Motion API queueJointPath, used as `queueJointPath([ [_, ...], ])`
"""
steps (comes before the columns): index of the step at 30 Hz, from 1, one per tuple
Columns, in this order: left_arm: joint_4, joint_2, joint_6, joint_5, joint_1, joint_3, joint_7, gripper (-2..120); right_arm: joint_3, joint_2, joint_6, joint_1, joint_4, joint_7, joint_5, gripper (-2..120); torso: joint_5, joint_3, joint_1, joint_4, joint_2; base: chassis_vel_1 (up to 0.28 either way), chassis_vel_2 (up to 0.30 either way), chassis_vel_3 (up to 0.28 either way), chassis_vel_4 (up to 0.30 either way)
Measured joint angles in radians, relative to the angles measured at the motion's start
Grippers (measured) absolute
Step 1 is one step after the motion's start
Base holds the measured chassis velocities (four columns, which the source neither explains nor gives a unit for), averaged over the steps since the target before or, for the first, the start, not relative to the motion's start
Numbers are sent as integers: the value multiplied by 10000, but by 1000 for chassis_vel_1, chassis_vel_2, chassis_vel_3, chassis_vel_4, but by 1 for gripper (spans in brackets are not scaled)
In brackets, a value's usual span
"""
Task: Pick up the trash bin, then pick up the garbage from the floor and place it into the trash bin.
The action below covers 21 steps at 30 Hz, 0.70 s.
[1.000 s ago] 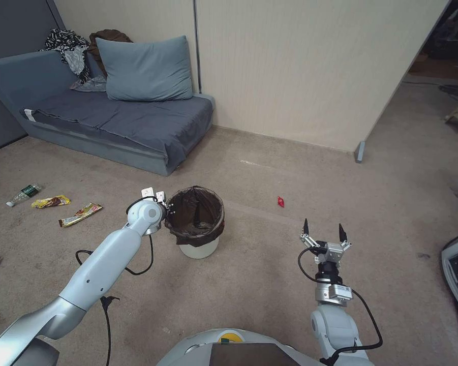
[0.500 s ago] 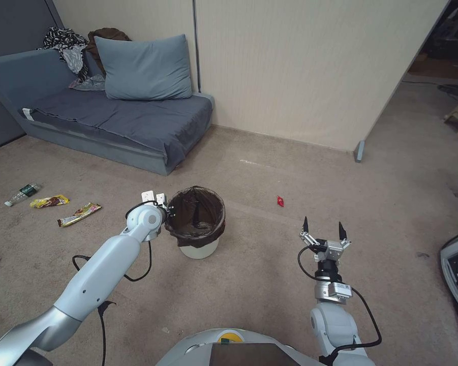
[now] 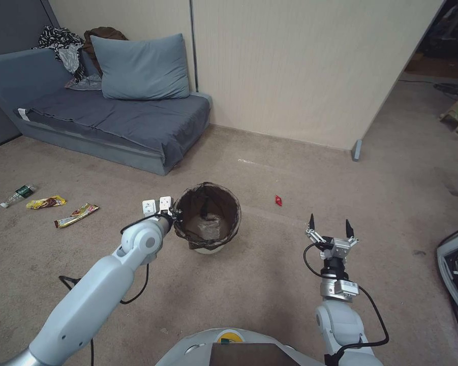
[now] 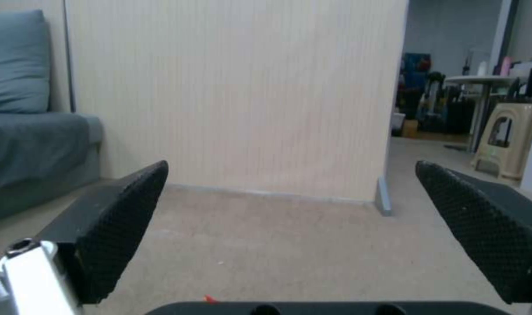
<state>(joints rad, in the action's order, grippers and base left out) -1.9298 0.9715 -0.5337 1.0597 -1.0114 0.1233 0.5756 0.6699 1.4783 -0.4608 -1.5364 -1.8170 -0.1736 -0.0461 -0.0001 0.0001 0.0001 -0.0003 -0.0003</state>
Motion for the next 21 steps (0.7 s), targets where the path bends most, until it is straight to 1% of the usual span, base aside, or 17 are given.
queueJointPath([
  [2, -316, 145, 225, -406, -322, 225, -190, 2, 40, 21, 11, -7, -50, -5, 0, 100, -1, -1, 0, -1, 1, 0, 0, 0, 0],
  [3, -316, 145, 225, -406, -322, 225, -190, 2, 40, 21, 11, -7, -50, -5, 0, 100, -1, -1, 0, -1, 1, 0, 0, 0, 0],
  [4, -564, 257, 323, -676, -582, 412, -254, 2, 76, 29, 19, -15, -73, -8, 0, 100, 0, -1, 0, -1, 1, 0, 0, 0, 0],
  [6, -692, 315, 343, -767, -724, 514, -265, 2, 92, 30, 23, -15, -84, -11, 2, 100, 1, -1, 0, 0, 1, 0, 0, 0, 0],
  [9, -1309, 577, 438, -1156, -1414, 974, -274, 2, 144, 27, 39, -1, -91, -18, 4, 100, 1, -1, 0, 0, 1, 0, 0, 0, 0],
  [10, -1309, 577, 438, -1156, -1414, 974, -274, 2, 144, 27, 39, -1, -91, -18, 4, 100, 1, -1, 0, 0, 1, 0, 0, 0, 0],
  [12, -1620, 767, 729, -1847, -1998, 1217, -451, 2, 171, 30, 52, 11, -91, -28, 8, 100, 1, -1, 0, 2, 1, 0, 0, 0, 0],
  [13, -1620, 767, 729, -1847, -1998, 1217, -451, 2, 171, 30, 52, 11, -91, -28, 8, 100, 1, -1, 0, 2, 1, 0, 0, 0, 0],
  [15, -1859, 966, 1120, -2519, -2609, 1437, -687, 2, 182, 31, 61, 16, -90, -36, 22, 100, 2, -2, -1, 2, 2, 0, 0, 0, 0],
  [16, -1859, 966, 1120, -2519, -2609, 1437, -687, 2, 182, 31, 61, 16, -90, -36, 22, 100, 2, -2, -1, 2, 2, 0, 0, 0, 0],
  [19, -1980, 1273, 1557, -3204, -3329, 1718, -913, 2, 210, 24, 66, 10, -89, -43, 39, 100, 2, -2, -1, 3, 2, 0, 0, 0, 0],
  [21, -2013, 1383, 1659, -3405, -3570, 1780, -960, 2, 217, 21, 71, 6, -91, -44, 43, 100, 3, -2, -1, 4, 2, 0, 0, 0, 0],
])
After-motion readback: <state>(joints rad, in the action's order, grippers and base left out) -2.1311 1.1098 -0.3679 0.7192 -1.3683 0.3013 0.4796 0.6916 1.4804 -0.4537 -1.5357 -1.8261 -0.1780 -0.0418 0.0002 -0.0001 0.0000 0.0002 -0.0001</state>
